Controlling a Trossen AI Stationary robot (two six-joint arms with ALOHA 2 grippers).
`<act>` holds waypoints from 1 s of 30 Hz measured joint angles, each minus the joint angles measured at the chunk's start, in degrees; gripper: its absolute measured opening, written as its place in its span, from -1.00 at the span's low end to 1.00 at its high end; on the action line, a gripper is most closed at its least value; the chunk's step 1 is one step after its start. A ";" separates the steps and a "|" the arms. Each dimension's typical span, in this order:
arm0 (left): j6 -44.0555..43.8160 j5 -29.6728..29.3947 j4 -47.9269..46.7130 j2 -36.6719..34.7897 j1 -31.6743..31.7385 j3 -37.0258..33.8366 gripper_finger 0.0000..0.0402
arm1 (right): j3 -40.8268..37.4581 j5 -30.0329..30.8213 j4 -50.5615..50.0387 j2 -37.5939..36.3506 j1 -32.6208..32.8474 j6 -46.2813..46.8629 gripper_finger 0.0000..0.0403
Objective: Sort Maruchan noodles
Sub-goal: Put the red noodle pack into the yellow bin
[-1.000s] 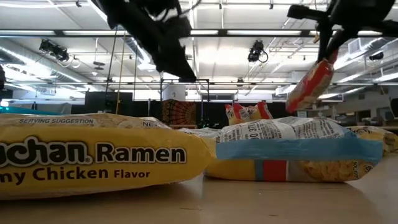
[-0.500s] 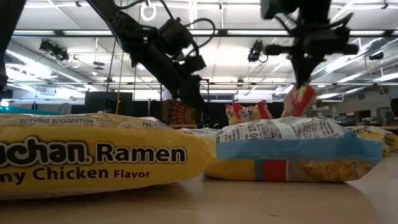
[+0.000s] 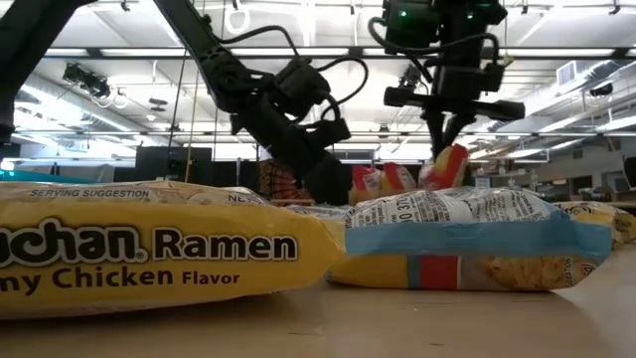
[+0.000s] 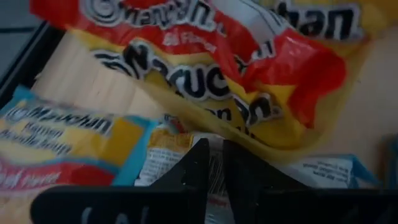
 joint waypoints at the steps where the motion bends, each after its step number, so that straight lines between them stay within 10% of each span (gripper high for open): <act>1: 0.41 0.00 -0.22 0.34 -0.35 0.49 -0.74 | 0.00 -0.55 0.91 -0.01 -0.63 0.62 -0.99; 30: 4.80 -2.74 -4.51 0.86 -2.98 3.63 -0.74 | -4.20 -7.46 9.06 -0.07 -11.70 8.85 -0.95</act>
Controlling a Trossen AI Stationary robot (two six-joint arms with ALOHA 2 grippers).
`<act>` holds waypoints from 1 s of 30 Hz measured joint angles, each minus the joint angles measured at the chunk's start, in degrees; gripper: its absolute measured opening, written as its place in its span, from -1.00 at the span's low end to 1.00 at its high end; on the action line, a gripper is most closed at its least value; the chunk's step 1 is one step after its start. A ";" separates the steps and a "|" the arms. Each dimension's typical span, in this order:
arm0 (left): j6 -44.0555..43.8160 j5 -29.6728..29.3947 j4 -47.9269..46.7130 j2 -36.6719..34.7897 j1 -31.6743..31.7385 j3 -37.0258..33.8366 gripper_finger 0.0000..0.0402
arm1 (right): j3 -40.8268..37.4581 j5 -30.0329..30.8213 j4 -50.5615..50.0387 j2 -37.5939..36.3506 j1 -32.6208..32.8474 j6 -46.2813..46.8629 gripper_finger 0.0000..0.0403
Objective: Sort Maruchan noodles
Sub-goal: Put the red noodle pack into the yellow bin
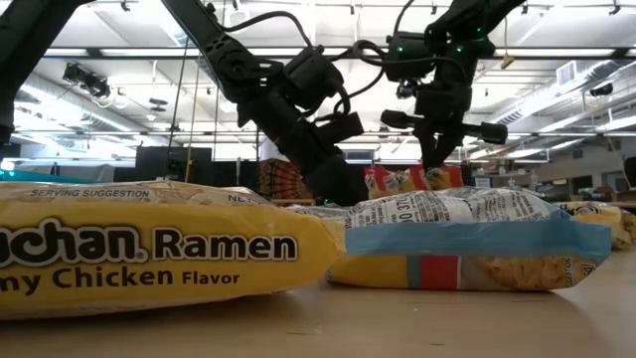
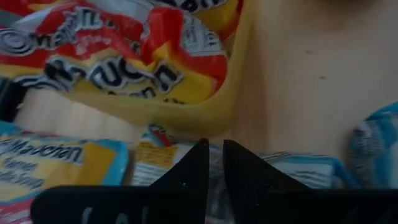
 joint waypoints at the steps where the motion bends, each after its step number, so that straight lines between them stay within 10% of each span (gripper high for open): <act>1: 0.05 -0.64 0.03 0.00 0.05 0.00 -0.74 | 0.00 0.73 -0.02 -0.13 -0.05 1.05 -0.95; 17: -0.83 -5.80 1.33 -0.04 2.48 0.00 -0.74 | 0.00 4.29 -1.47 -11.32 -3.33 18.42 -0.23; 30: -3.93 -1.98 6.91 2.01 2.23 -0.03 -0.74 | -9.06 0.47 4.75 -6.71 -11.60 14.69 -0.29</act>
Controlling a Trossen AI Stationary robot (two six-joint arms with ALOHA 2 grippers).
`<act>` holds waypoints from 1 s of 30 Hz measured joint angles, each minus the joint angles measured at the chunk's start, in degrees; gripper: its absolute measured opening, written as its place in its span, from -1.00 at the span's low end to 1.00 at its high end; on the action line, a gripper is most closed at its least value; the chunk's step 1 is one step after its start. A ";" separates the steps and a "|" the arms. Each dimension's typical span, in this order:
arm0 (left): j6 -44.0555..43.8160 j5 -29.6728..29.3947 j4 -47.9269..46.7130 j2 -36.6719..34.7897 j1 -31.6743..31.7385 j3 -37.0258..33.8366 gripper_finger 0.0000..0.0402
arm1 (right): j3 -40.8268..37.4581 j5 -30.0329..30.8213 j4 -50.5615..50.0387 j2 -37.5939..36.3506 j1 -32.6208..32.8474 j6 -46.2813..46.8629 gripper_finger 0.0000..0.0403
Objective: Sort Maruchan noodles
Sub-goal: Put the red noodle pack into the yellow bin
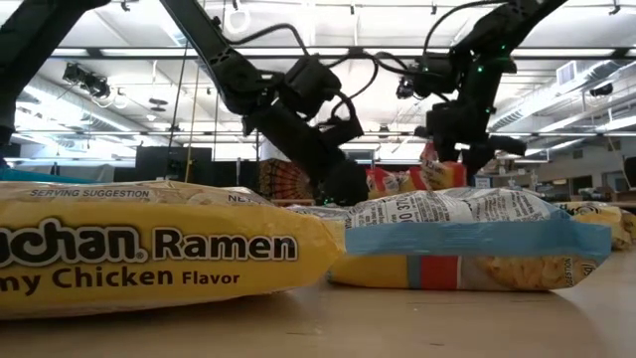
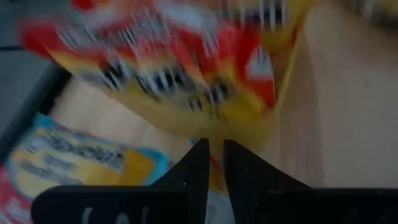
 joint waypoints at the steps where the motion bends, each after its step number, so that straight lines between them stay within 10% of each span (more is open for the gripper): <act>1: 0.03 -0.01 -0.10 0.45 -0.07 -0.08 -0.74 | -0.40 -0.72 0.32 0.47 0.57 0.52 -0.32; 13: 3.01 0.18 2.03 2.06 -4.98 -0.08 -0.74 | -2.23 -5.90 5.18 5.68 1.37 7.26 -0.64; 30: 6.24 -10.25 -2.43 -1.22 -6.83 -0.02 -0.74 | 1.12 -5.28 -6.48 -4.99 4.66 9.16 -0.45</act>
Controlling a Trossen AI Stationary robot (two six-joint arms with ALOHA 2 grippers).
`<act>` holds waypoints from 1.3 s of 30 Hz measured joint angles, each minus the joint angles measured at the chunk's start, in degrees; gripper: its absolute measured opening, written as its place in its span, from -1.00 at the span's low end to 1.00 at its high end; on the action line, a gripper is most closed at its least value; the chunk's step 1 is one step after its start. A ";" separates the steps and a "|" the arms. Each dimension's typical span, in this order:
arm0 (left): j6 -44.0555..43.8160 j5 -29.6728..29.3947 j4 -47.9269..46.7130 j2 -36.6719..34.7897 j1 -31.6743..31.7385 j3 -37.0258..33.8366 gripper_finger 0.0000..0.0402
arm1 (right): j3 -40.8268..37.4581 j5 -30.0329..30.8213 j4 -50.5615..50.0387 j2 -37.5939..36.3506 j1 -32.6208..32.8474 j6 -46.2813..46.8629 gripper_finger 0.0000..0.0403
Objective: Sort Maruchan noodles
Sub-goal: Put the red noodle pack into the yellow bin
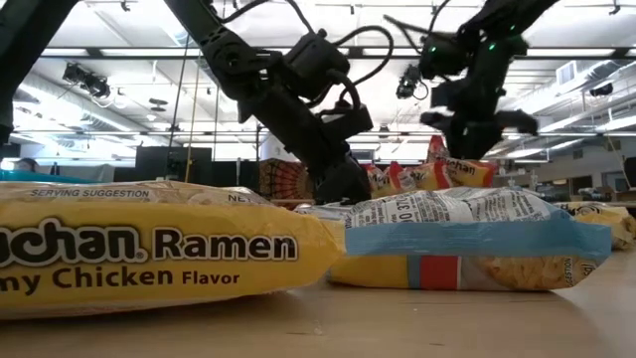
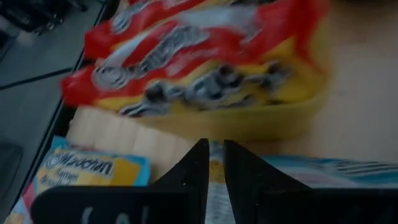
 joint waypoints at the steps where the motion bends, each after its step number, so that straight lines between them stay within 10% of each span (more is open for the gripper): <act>1: -0.40 -0.02 -0.41 0.00 0.27 0.00 -0.74 | 0.00 0.17 -1.62 -1.15 0.44 0.65 -0.43; 5: -1.42 0.07 -1.48 0.00 0.85 0.00 -0.74 | 0.00 2.91 -6.75 -5.97 4.37 9.62 -0.32; 11: -4.74 0.07 -1.49 0.00 1.09 0.00 -0.74 | 0.04 3.57 0.21 -10.25 10.32 61.67 -0.21; 15: -9.38 0.08 -1.49 0.00 1.11 0.00 -0.74 | 0.04 7.06 -0.90 -9.75 14.66 79.96 -0.21; 23: -10.46 0.11 -1.53 0.00 1.24 0.00 -0.74 | 0.04 16.55 -3.35 -1.07 19.78 86.85 -0.19; 30: -11.58 3.31 -1.58 0.00 1.15 0.00 -0.74 | 0.15 12.24 0.32 4.90 17.54 88.07 -0.16; 39: -11.99 3.30 -1.40 0.00 1.17 0.00 -0.74 | 0.16 11.44 1.00 2.16 14.81 90.38 -0.93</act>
